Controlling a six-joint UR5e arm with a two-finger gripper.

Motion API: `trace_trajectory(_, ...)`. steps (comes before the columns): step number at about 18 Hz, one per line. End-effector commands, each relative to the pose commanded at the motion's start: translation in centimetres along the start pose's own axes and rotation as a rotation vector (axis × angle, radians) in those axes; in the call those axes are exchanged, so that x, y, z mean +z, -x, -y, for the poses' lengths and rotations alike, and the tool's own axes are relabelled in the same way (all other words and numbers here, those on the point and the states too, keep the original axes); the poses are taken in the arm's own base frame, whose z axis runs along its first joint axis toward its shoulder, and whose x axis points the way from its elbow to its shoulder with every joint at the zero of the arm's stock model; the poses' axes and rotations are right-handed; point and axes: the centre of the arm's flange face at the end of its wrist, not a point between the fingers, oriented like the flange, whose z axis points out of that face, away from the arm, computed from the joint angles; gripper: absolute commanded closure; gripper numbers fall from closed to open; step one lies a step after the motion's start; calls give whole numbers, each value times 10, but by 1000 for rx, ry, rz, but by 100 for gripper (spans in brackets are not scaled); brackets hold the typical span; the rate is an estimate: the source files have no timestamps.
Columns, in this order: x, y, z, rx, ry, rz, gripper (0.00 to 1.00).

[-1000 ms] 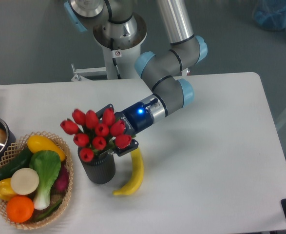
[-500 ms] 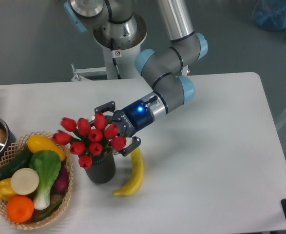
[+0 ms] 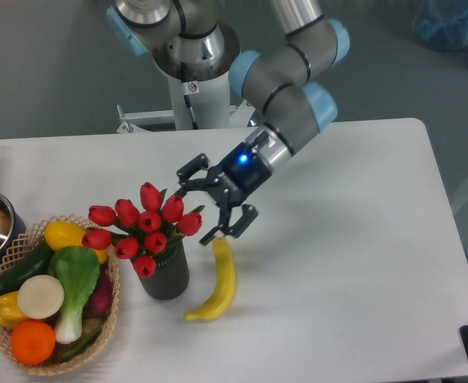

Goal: Insert the flowers into the vase

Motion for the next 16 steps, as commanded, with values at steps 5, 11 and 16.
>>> trace_trajectory(5,-115,43,-44,-58,187,232,0)
trace_trajectory(11,-232,55,-74,-126,451,436,0)
trace_trajectory(16,-276,29,-63,-154,747,506,0)
